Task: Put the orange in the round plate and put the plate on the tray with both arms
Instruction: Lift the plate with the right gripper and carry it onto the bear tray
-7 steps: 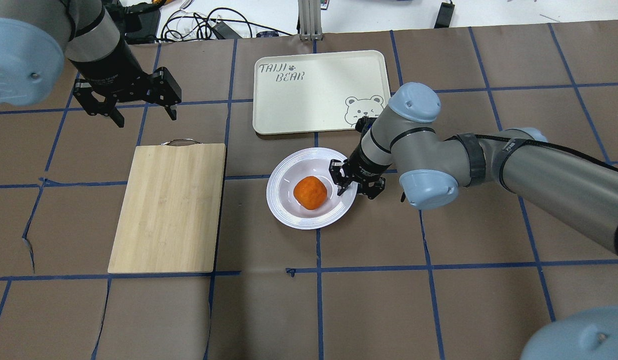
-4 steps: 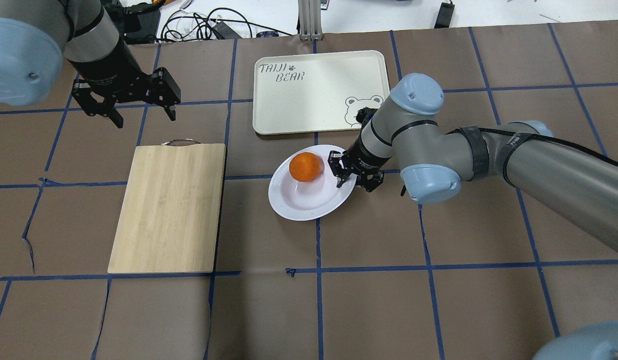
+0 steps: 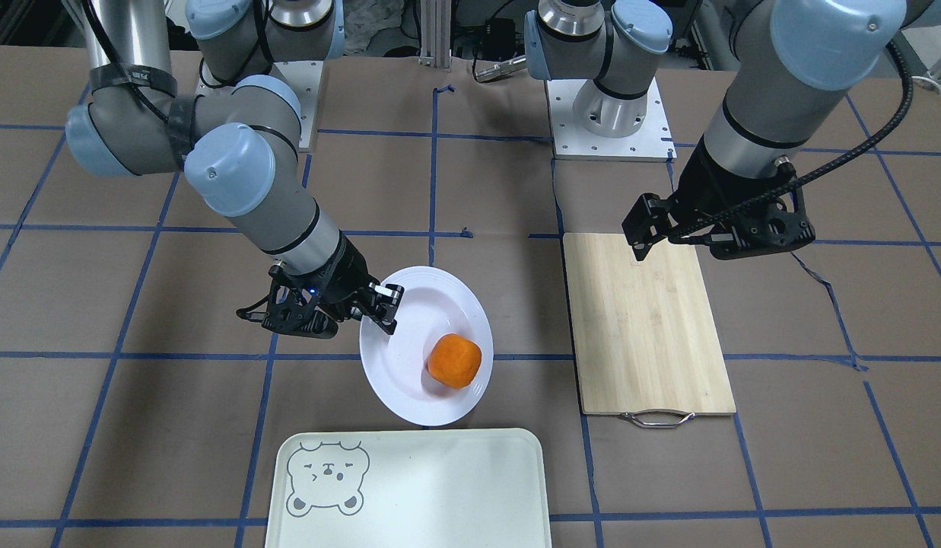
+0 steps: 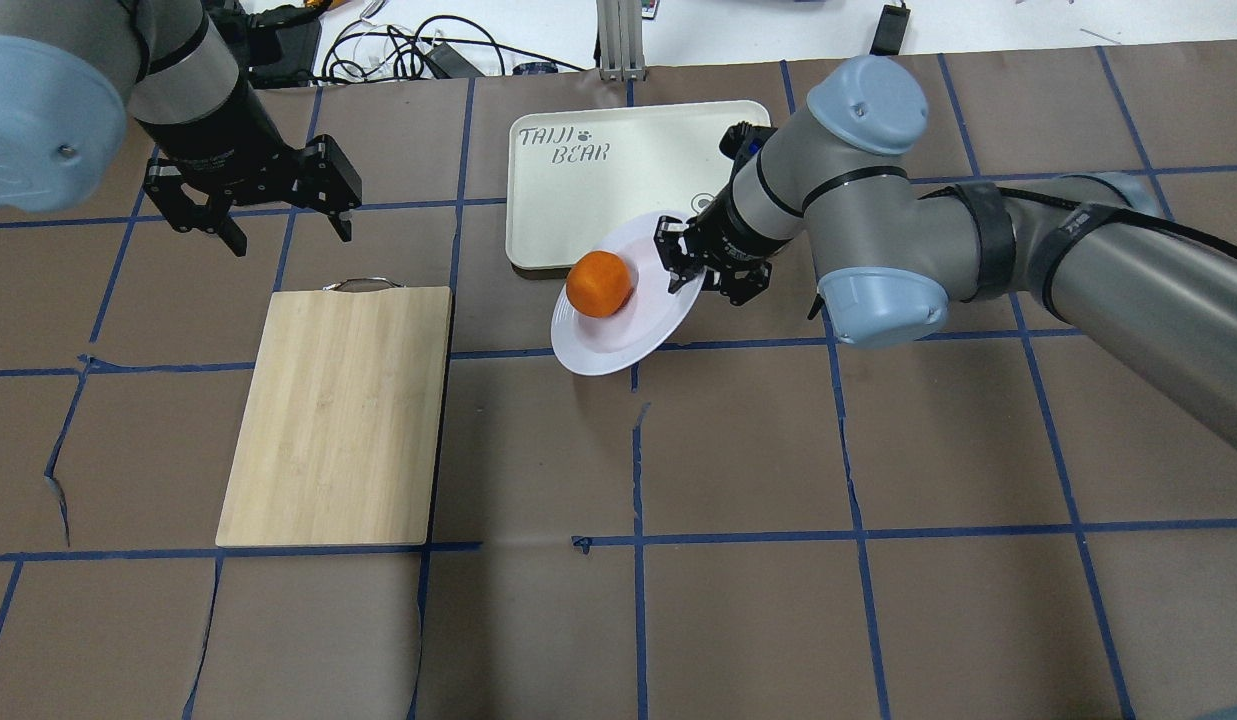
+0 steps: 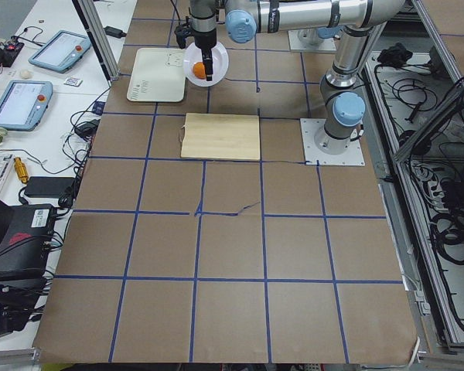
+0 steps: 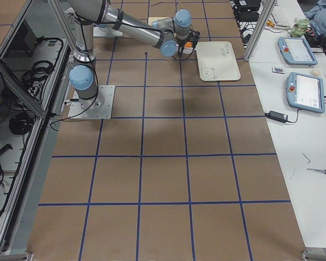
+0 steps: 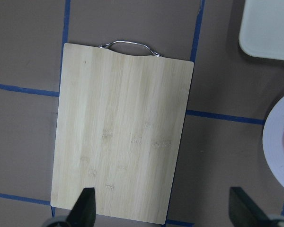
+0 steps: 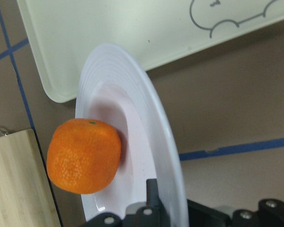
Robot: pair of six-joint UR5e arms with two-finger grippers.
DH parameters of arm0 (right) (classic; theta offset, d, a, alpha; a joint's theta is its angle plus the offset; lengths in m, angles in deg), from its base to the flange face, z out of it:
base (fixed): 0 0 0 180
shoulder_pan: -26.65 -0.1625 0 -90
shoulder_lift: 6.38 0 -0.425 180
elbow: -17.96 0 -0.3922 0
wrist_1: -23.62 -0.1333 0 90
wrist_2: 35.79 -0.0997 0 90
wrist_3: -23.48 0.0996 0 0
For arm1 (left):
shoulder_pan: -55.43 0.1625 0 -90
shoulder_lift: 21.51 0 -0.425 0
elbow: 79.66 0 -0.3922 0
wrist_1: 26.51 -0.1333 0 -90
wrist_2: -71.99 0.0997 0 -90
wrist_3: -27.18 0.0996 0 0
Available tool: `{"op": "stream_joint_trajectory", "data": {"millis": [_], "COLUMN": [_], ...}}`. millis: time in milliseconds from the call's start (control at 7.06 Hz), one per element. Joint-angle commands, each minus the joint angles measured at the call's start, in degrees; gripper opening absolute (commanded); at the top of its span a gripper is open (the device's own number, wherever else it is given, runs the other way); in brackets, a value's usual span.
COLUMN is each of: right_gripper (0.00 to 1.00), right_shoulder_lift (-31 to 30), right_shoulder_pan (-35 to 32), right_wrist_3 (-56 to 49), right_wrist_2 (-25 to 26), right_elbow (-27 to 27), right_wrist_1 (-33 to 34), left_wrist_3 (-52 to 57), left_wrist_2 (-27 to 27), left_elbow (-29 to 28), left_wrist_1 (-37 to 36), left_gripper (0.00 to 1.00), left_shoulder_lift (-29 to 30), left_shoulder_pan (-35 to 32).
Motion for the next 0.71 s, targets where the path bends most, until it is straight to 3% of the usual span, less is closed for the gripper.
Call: {"op": "stream_joint_trajectory", "data": {"millis": [0,567], "right_gripper": [0.00,0.00], "right_shoulder_lift": [1.9,19.2], "right_shoulder_pan": [1.4,3.6], "right_wrist_3": [-0.5,-2.7], "right_wrist_2": [-2.2,-7.7], "right_elbow": [6.7,18.8], "right_wrist_1": [0.2,5.2], "left_wrist_3": [0.0,0.0], "left_wrist_2": [-0.1,0.0], "left_elbow": [0.0,1.0], "left_wrist_1": [0.0,-0.5], "left_gripper": [1.00,1.00], "left_shoulder_lift": [0.1,0.2], "left_shoulder_pan": [0.0,0.0]}}
